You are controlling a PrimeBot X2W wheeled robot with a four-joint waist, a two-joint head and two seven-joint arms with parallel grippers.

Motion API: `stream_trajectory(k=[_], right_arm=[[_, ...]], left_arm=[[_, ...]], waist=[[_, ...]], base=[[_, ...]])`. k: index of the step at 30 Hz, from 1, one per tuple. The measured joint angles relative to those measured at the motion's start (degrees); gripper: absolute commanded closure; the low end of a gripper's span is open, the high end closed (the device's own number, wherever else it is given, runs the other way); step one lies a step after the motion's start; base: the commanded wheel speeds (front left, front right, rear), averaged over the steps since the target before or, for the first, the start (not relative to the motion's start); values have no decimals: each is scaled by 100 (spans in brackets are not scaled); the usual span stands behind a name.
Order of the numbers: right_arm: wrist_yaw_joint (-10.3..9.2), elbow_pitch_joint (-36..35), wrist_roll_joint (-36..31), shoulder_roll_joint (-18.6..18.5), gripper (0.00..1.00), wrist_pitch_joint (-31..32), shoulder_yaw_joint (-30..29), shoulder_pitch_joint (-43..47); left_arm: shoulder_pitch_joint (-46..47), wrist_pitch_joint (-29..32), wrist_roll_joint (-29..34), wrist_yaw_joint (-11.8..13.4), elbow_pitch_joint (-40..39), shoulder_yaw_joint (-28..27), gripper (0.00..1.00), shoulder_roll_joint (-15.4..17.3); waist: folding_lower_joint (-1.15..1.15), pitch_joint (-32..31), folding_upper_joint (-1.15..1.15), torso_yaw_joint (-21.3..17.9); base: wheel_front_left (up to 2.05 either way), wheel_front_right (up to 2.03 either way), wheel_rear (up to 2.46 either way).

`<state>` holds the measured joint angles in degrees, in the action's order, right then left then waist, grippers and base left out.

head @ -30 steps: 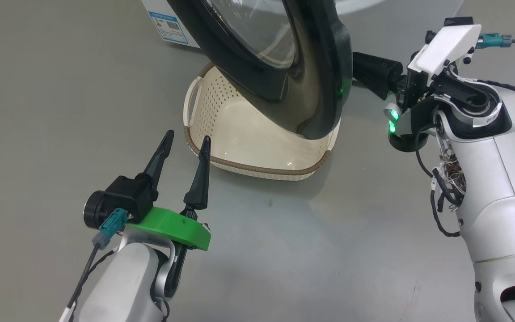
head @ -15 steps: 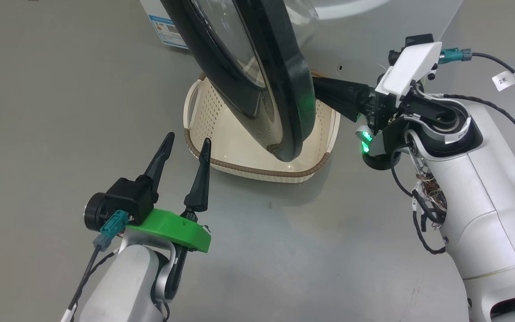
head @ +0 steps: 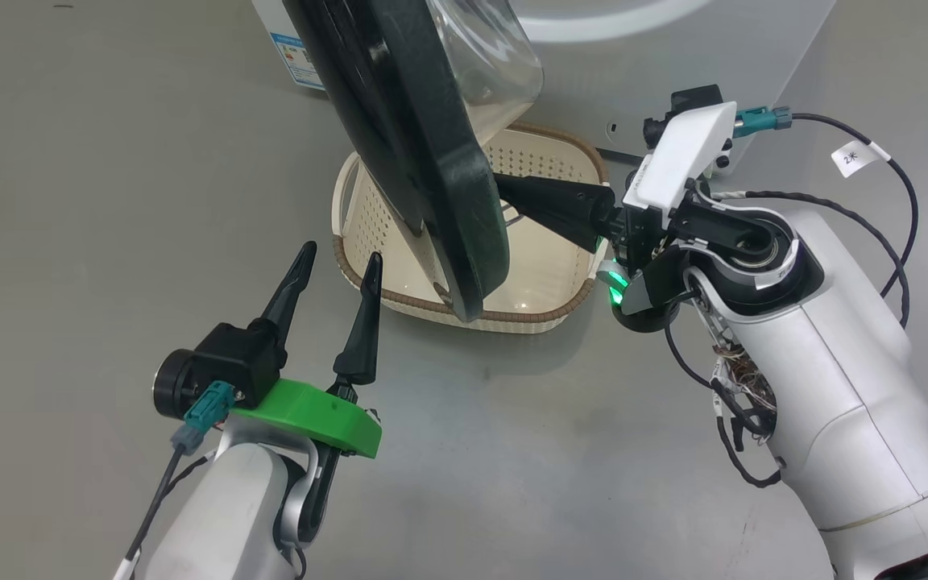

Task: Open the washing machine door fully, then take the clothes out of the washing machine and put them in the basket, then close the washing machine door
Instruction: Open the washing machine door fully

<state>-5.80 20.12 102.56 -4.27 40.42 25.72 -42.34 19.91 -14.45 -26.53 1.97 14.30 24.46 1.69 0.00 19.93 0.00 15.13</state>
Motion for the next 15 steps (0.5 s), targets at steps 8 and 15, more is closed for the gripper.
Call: stream_trajectory(k=[8,15], right_arm=[[-42,-142,133,-5,100,-160,259,65],[-78,-257,280,-13,100,-303,445,119]], left_arm=[[-24,0,-1,0,1,7,0,0],[-67,0,0,0,4,10,0,0]], waist=[[0,-37,0,2],[0,-56,0,11]], base=[[0,0,0],[0,0,0]])
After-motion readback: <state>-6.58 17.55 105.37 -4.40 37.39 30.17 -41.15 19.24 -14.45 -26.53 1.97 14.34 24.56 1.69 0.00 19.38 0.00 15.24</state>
